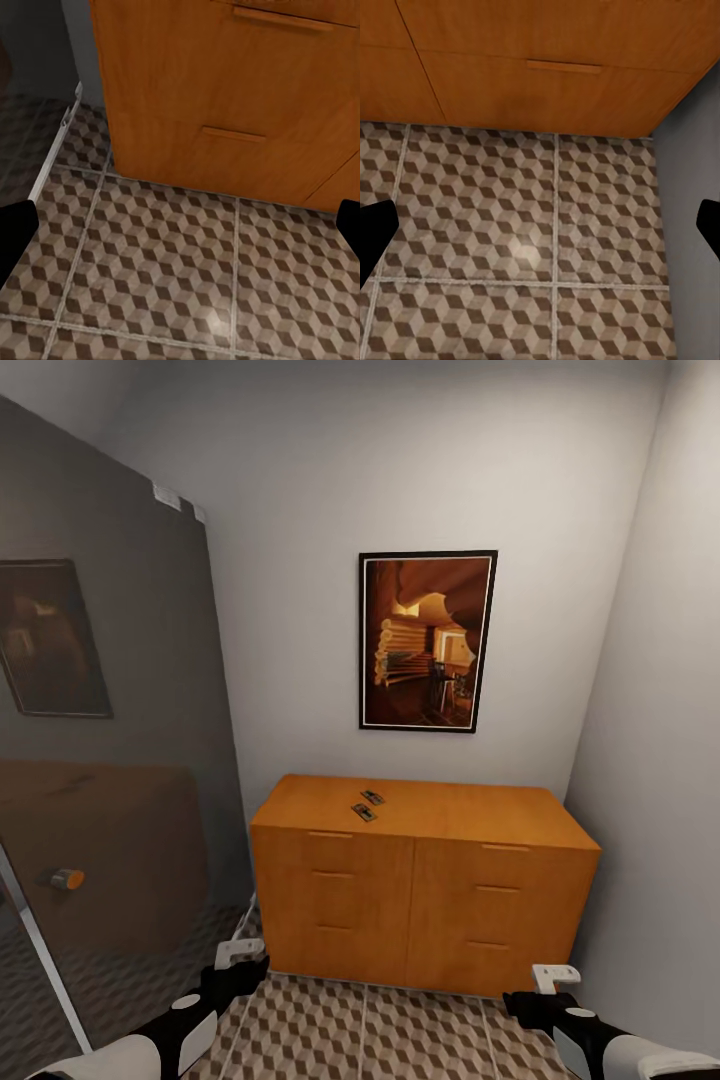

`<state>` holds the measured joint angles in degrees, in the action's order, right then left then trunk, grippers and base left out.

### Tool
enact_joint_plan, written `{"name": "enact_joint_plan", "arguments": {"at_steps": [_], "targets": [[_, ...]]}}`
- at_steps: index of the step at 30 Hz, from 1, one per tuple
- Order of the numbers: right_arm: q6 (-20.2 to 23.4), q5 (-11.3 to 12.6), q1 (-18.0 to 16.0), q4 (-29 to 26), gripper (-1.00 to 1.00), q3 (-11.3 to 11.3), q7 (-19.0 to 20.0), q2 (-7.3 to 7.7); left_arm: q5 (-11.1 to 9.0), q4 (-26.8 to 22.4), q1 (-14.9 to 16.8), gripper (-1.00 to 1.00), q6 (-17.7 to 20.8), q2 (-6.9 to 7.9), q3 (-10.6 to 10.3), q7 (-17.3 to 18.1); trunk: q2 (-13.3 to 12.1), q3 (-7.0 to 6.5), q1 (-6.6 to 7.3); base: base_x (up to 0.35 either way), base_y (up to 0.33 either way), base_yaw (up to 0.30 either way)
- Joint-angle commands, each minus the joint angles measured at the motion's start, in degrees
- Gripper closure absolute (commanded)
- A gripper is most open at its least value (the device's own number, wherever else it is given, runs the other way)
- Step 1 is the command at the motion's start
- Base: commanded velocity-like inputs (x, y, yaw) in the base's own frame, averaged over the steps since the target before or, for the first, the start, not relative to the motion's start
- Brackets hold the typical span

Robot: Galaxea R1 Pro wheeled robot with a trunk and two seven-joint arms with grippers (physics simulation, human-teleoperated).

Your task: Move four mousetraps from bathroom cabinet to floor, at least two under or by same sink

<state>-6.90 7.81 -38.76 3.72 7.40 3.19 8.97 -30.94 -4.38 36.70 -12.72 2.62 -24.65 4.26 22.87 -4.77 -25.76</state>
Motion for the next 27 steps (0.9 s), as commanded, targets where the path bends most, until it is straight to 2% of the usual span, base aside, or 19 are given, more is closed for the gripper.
{"name": "enact_joint_plan", "arguments": {"at_steps": [1, 8, 12, 13, 19, 23, 27], "targets": [[-0.43, 0.55, -0.09, 0.27, -1.00, 0.47, 0.32, 0.00, -0.61, 0.07, 0.03, -1.00, -0.14, 0.03, -0.39, 0.26, 0.05, 0.03, -0.02, 0.008, -0.005, 0.000], [-0.49, 0.00, -0.09, -0.38, -1.00, 0.44, 0.32, -0.01, -0.61, 0.01, 0.03, -1.00, 0.01, 0.07, -0.40, 0.32, 0.05, 0.03, -0.02, 0.003, -0.002, 0.000], [-0.49, -0.05, -0.18, -3.51, -1.00, 0.36, 0.36, -0.04, -0.61, -0.50, 0.16, -1.00, 0.07, 0.20, -0.40, 0.37, 0.05, 0.03, -0.02, 0.001, 0.000, 0.000], [-0.41, -0.05, -0.21, -6.63, -1.00, 0.32, 0.31, -0.06, -0.58, -1.31, 0.24, -1.00, 0.10, 0.28, -0.40, 0.38, 0.05, 0.03, -0.02, 0.000, 0.000, 0.000], [0.63, 0.06, -0.27, -17.25, -1.00, 0.33, 0.32, -0.04, -0.53, -6.63, 0.35, -1.00, 1.64, 0.56, -0.38, 0.19, 0.05, 0.03, -0.02, 0.000, 0.000, 0.000], [3.46, 0.24, -0.32, -24.88, -1.00, 0.28, 0.29, -0.02, -0.53, -12.95, 0.41, -1.00, 5.69, 0.48, -0.34, -1.23, 0.05, 0.03, -0.02, 0.000, 0.000, 0.000], [7.98, 0.50, -0.39, -33.17, -1.00, 0.26, 0.30, -0.03, -0.57, -21.65, 0.45, -1.00, 11.88, 0.28, -0.32, -4.84, 0.05, 0.03, -0.02, 0.000, 0.000, 0.000]]}}
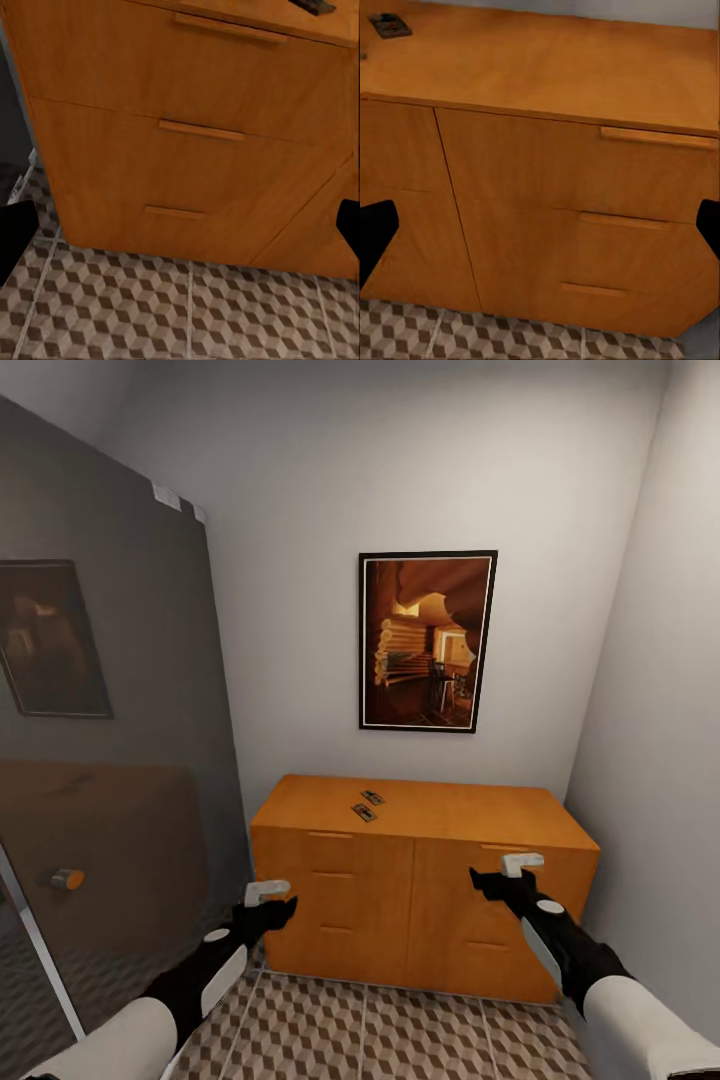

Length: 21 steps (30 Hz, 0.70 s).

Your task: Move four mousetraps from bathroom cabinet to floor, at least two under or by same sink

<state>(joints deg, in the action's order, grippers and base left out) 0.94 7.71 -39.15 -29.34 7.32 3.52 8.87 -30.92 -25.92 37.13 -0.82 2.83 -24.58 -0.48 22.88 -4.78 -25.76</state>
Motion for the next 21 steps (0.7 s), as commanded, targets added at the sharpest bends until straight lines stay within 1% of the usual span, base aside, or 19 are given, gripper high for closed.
{"name": "enact_joint_plan", "arguments": {"at_steps": [1, 2, 5, 6, 11, 14, 17, 19, 21], "targets": [[1.47, 0.64, -0.03, -2.22, -1.00, 0.34, -0.02, 0.06, -0.62, -2.47, 0.03, -1.00, 1.80, 0.02, -0.39, -1.31, 0.03, 0.04, -0.02, 0.000, 0.000, 0.000], [4.34, 0.72, -0.09, -6.43, -1.00, 0.30, -0.01, 0.04, -0.65, -7.35, 0.06, -1.00, 5.56, -0.14, -0.38, -3.89, 0.03, 0.04, -0.02, 0.000, 0.000, 0.000], [9.03, 0.86, -0.31, -12.57, -1.00, 0.22, -0.01, 0.05, -0.64, -14.82, 0.12, -1.00, 11.15, -0.57, -0.34, -7.63, 0.03, 0.04, -0.02, 0.000, 0.000, 0.000], [12.17, 1.07, -0.61, -16.35, -1.00, 0.15, -0.01, 0.04, -0.64, -19.61, 0.17, -1.00, 14.54, -0.96, -0.32, -9.83, 0.03, 0.04, -0.02, 0.000, 0.000, 0.000], [19.03, 2.32, -1.58, -23.70, -1.00, 0.04, 0.00, 0.05, -0.62, -30.46, 0.42, -1.00, 21.86, -2.46, -0.20, -14.04, 0.03, 0.04, -0.02, 0.000, 0.000, 0.000], [21.91, 3.53, -2.41, -26.36, -1.00, 0.01, 0.00, 0.07, -0.58, -35.85, 0.76, -1.00, 26.37, -3.54, -0.02, -16.00, 0.03, 0.04, -0.02, 0.000, 0.000, 0.000], [23.81, 4.68, -3.36, -27.79, -1.00, -0.04, -0.05, 0.11, -0.58, -39.98, 1.18, -1.00, 31.12, -4.92, 0.40, -17.89, 0.03, 0.04, -0.02, 0.000, 0.000, 0.000], [24.55, 5.17, -3.80, -28.29, -1.00, -0.10, -0.11, 0.16, -0.58, -41.81, 1.47, -1.00, 33.99, -6.15, 0.90, -19.30, 0.03, 0.04, -0.02, 0.000, 0.000, 0.000], [25.04, 5.50, -4.11, -28.62, -1.00, -0.14, -0.22, 0.20, -0.55, -42.92, 1.83, -1.00, 36.47, -7.74, 1.54, -20.76, 0.03, 0.04, -0.02, 0.000, 0.000, 0.000]]}}
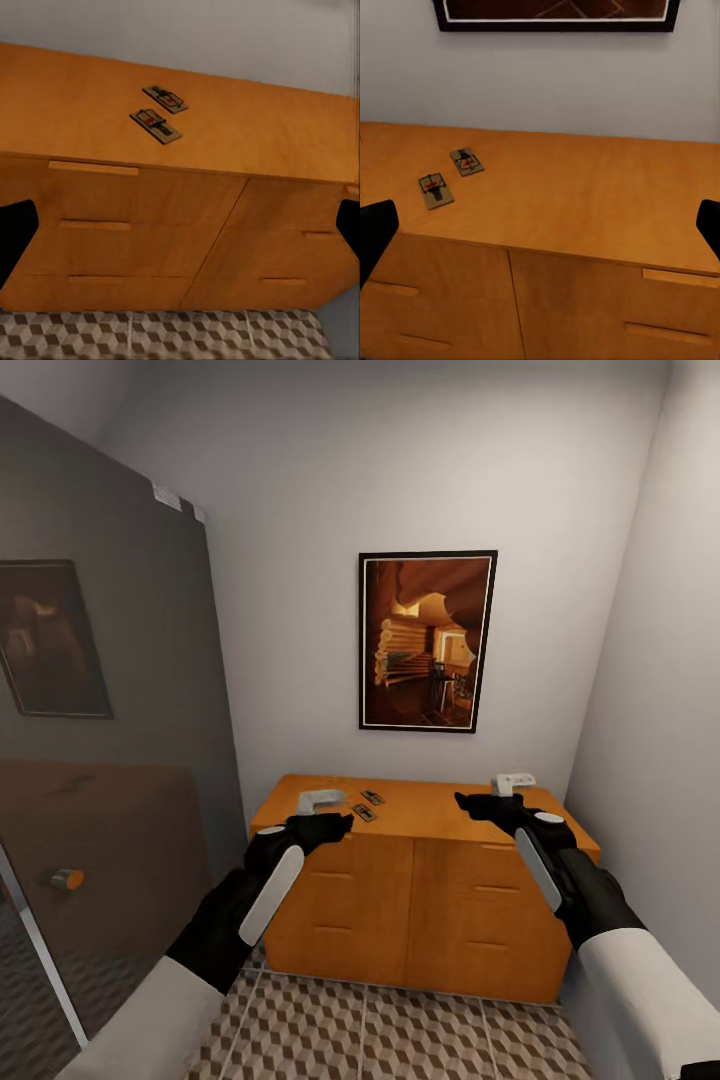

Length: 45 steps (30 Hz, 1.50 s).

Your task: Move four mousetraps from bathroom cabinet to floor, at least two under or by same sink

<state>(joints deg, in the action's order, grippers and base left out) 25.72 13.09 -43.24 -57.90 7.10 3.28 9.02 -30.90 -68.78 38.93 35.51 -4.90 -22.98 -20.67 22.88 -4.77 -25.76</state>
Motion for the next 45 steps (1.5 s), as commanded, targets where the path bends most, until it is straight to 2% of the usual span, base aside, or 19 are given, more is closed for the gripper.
{"name": "enact_joint_plan", "arguments": {"at_steps": [1, 2, 3, 5, 6, 9, 15, 18, 29, 37, 45], "targets": [[0.44, 0.24, -0.16, -0.17, -1.00, 0.07, -0.04, 0.06, -0.54, -0.38, 0.26, -1.00, 1.24, -0.93, 0.27, -1.28, 0.04, 0.03, -0.03, 0.000, 0.000, 0.000], [0.64, 0.35, -0.32, -0.27, -1.00, 0.06, -0.11, 0.06, -0.51, -0.49, 0.52, -1.00, 2.28, -1.89, 0.61, -1.97, 0.04, 0.03, -0.03, 0.000, 0.000, 0.000], [1.12, 0.53, -0.83, -0.28, -1.00, 0.05, -0.25, 0.05, -0.46, 0.01, 1.17, -1.00, 4.37, -3.82, 1.20, -3.19, 0.04, 0.03, -0.03, 0.000, 0.000, 0.000], [2.00, 0.66, -1.57, -0.11, -1.00, 0.07, -0.36, 0.03, -0.44, 1.61, 2.09, -1.00, 6.53, -5.10, 1.65, -4.09, 0.04, 0.03, -0.03, 0.000, 0.000, 0.000], [3.45, 0.71, -2.24, 0.25, -1.00, 0.16, -0.49, -0.02, -0.45, 4.02, 3.30, -1.00, 8.59, -5.10, 1.96, -4.59, 0.04, 0.03, -0.03, 0.000, 0.000, 0.000], [6.36, 0.74, -2.96, 0.79, -1.00, 0.35, -0.61, -0.09, -0.51, 7.92, 5.29, -1.00, 10.69, -5.10, 2.22, -4.95, 0.04, 0.03, -0.03, 0.000, 0.000, 0.000], [9.97, 0.65, -3.57, 1.25, -1.00, 0.49, -0.70, -0.25, -0.59, 12.36, 7.29, -1.00, 12.24, -5.10, 2.53, -5.16, 0.04, 0.03, -0.03, 0.000, 0.000, 0.000], [10.80, 0.64, -3.72, 1.47, -1.00, 0.58, -0.68, -0.30, -0.81, 13.50, 7.82, -1.00, 12.38, -5.10, 3.66, -5.11, 0.04, 0.03, -0.03, 0.000, 0.000, 0.000], [10.58, 0.61, -3.78, 1.55, -1.00, 0.79, 0.03, -0.31, -0.80, 13.81, 7.99, -1.00, 11.02, -5.10, 4.37, -5.21, 0.04, 0.03, -0.03, 0.000, 0.000, 0.000], [7.45, 0.69, -3.74, 1.58, -1.00, 0.80, -0.38, -0.32, -0.58, 13.83, 8.00, -1.00, 11.63, -5.10, 4.39, -5.44, 0.04, 0.03, -0.03, 0.000, 0.000, 0.000], [6.35, 0.77, -3.70, 1.64, -1.00, 0.74, -0.51, -0.32, -0.67, 13.93, 7.90, -1.00, 11.89, -5.10, 4.38, -5.43, 0.04, 0.03, -0.03, 0.000, 0.000, 0.000]]}}
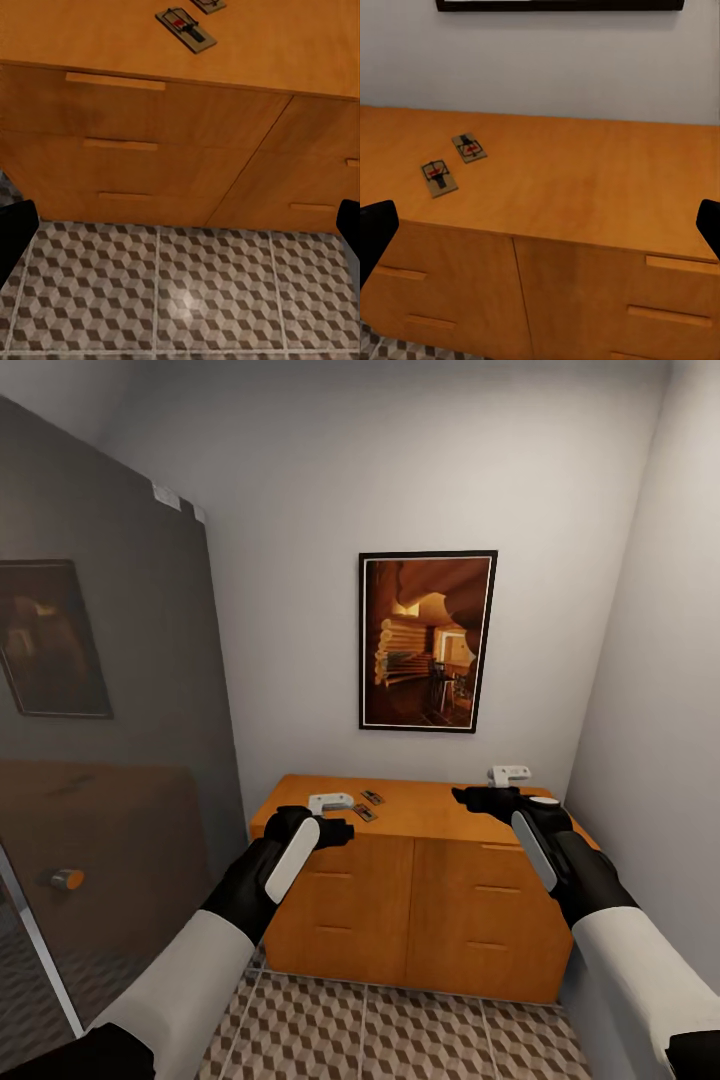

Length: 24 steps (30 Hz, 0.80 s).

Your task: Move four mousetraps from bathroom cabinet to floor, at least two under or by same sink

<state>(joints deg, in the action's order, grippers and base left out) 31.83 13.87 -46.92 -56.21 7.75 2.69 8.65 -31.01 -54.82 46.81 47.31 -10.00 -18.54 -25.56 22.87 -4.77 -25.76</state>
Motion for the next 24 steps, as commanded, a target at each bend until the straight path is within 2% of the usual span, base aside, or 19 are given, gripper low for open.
{"name": "enact_joint_plan", "arguments": {"at_steps": [1, 24], "targets": [[0.21, 0.00, -0.02, 0.00, -1.00, 0.09, 0.07, 0.05, -0.58, -0.03, 0.01, -1.00, 0.08, 0.00, -0.07, -0.52, 0.05, 0.03, -0.02, 0.000, 0.000, 0.000], [-0.09, 0.15, -0.01, 0.53, -1.00, -0.09, 0.55, 0.05, -0.58, 0.13, -0.22, -1.00, -0.46, 0.00, -0.09, -0.40, 0.05, 0.03, -0.02, 0.002, 0.000, 0.000]]}}
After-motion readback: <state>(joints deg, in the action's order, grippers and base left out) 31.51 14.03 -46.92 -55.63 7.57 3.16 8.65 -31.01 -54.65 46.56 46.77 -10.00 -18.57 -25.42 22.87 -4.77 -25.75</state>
